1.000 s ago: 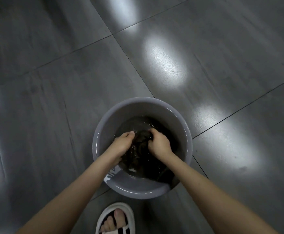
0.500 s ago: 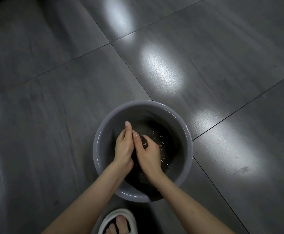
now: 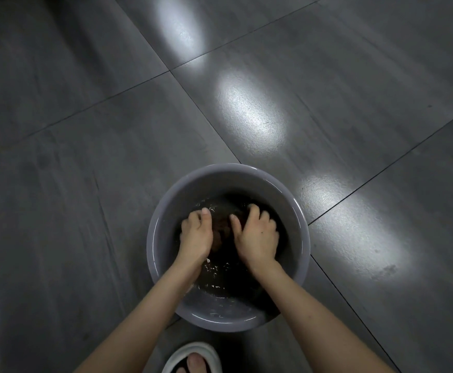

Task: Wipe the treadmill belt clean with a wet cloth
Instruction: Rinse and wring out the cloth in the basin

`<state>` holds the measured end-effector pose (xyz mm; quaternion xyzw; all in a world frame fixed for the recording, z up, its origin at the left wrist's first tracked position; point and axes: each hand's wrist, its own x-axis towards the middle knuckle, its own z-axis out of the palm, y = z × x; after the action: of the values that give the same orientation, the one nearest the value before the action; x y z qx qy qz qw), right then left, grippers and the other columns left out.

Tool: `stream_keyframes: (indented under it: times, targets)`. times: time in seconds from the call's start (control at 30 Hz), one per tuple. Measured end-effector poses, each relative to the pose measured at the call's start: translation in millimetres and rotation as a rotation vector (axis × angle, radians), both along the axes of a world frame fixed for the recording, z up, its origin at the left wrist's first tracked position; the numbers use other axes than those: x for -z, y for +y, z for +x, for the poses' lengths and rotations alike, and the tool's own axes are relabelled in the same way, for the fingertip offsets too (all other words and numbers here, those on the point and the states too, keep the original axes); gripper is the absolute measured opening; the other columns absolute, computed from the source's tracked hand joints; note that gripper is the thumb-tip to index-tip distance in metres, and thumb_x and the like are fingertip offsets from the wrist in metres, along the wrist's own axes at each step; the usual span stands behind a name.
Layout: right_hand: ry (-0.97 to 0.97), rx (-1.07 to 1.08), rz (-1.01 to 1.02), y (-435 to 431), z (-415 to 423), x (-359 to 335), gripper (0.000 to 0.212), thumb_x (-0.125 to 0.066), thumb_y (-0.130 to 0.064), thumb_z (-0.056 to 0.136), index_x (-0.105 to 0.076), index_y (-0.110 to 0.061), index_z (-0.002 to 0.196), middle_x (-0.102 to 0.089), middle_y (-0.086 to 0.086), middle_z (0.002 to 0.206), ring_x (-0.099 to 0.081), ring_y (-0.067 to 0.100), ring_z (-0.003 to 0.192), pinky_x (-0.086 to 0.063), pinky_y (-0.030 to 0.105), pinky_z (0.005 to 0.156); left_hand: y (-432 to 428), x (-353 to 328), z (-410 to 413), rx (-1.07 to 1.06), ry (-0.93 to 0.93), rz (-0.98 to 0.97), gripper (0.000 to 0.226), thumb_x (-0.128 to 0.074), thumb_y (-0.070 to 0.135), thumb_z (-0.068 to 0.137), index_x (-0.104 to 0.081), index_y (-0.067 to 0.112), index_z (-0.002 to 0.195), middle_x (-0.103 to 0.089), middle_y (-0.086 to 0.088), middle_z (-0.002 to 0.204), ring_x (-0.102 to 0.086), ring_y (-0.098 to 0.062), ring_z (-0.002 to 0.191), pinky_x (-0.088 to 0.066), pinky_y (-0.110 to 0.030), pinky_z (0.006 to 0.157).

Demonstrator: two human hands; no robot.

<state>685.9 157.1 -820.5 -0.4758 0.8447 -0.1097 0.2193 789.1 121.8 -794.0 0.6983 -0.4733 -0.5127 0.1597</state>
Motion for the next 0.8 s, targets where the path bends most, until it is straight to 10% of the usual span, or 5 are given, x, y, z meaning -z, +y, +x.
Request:
stream_keyframes:
  times: [0.17, 0.27, 0.43, 0.53, 0.8]
  targets:
    - [0.295, -0.464, 0.033, 13, 3, 20, 0.063, -0.08, -0.053, 0.054, -0.065, -0.031, 0.112, -0.059, 0.012, 0.097, -0.057, 0.031, 0.082, -0.046, 0.04, 0.062, -6, 0, 10, 0.116, -0.093, 0.155, 0.053, -0.018, 0.047, 0.101, -0.029, 0.024, 0.147, -0.019, -0.015, 0.153, -0.02, -0.032, 0.141, -0.015, -0.047, 0.117]
    - [0.265, -0.289, 0.187, 5, -4, 7, 0.057, -0.068, -0.034, 0.079, -0.046, -0.034, 0.132, -0.046, 0.016, 0.121, -0.05, 0.034, 0.103, -0.046, 0.039, 0.073, -5, -2, 13, 0.036, -0.018, 0.296, 0.056, -0.02, 0.053, 0.099, -0.029, 0.027, 0.148, -0.02, -0.011, 0.155, -0.024, -0.03, 0.141, -0.021, -0.047, 0.116]
    - [-0.892, 0.095, 0.005, 11, 16, -11, 0.034, -0.064, -0.013, 0.087, -0.056, -0.013, 0.119, -0.063, 0.011, 0.115, -0.058, 0.027, 0.11, -0.045, 0.034, 0.096, -9, -18, 6, -0.237, 0.251, 0.465, 0.043, -0.031, 0.06, 0.095, -0.054, 0.029, 0.111, -0.064, 0.0, 0.1, -0.058, -0.018, 0.086, -0.047, -0.038, 0.067]
    - [-1.202, 0.188, -0.184, 21, 29, -32, 0.01, -0.062, -0.019, 0.09, -0.066, -0.013, 0.097, -0.07, 0.002, 0.088, -0.066, 0.016, 0.086, -0.051, 0.032, 0.082, -15, -14, 6, -0.373, 0.461, 0.505, 0.051, -0.041, 0.065, 0.088, -0.061, 0.019, 0.093, -0.068, -0.004, 0.079, -0.063, -0.019, 0.074, -0.047, -0.033, 0.059]
    - [-0.432, 0.009, -0.339, 10, 41, -30, 0.061, -0.018, -0.063, 0.084, -0.054, -0.018, 0.064, -0.063, 0.005, 0.063, -0.058, 0.027, 0.065, -0.041, 0.036, 0.062, -4, -10, -8, -0.502, 0.467, 0.238, 0.041, -0.046, 0.041, 0.098, -0.066, 0.01, 0.081, -0.069, -0.003, 0.067, -0.065, -0.014, 0.061, -0.049, -0.022, 0.055]
